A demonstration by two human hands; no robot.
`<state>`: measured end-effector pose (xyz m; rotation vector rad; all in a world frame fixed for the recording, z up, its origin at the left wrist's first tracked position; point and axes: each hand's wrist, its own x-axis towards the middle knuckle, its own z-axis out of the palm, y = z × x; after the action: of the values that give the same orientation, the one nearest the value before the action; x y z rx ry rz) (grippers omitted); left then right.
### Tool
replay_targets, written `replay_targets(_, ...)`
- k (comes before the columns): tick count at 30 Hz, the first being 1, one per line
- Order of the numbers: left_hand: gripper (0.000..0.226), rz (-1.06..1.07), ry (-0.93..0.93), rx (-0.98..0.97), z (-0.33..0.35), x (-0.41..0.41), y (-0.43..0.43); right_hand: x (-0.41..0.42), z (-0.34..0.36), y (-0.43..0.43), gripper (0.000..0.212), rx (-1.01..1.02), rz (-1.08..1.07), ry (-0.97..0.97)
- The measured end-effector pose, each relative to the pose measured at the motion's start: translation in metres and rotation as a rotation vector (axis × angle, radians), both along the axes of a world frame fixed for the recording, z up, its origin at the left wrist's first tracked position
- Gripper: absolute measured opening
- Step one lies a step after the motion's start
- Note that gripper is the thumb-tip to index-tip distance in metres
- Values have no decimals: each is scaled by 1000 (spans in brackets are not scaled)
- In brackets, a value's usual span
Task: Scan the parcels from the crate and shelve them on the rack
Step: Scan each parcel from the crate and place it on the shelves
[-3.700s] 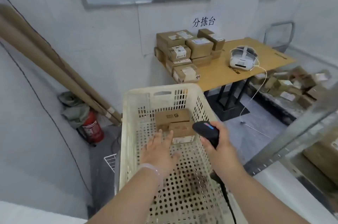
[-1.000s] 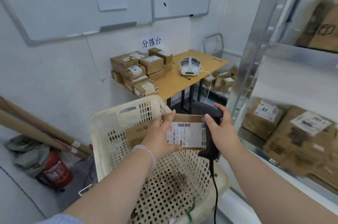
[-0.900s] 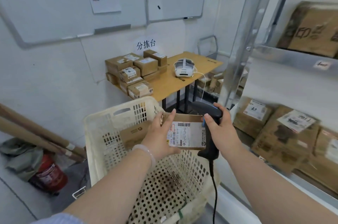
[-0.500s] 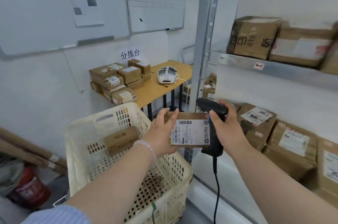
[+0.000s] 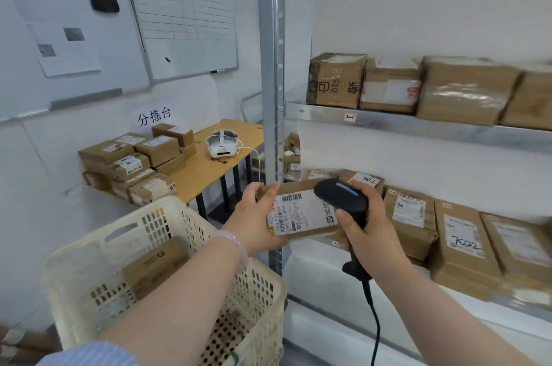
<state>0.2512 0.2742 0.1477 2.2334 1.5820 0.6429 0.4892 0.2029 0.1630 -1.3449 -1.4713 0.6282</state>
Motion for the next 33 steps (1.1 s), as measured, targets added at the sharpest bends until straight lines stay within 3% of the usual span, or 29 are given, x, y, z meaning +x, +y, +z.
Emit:
replay_targets(11,120,-164,-12,87,10,12,-15,-37,4,-84,57,42,-108,-136)
replay_targets(18,120,-221,-10,118,10,31,-31,-44,13,-123,47,42,-225,-162)
replay_targets(33,116,-384,40,82,20,84,-72,-25,14,-179,46,19,-433,-130)
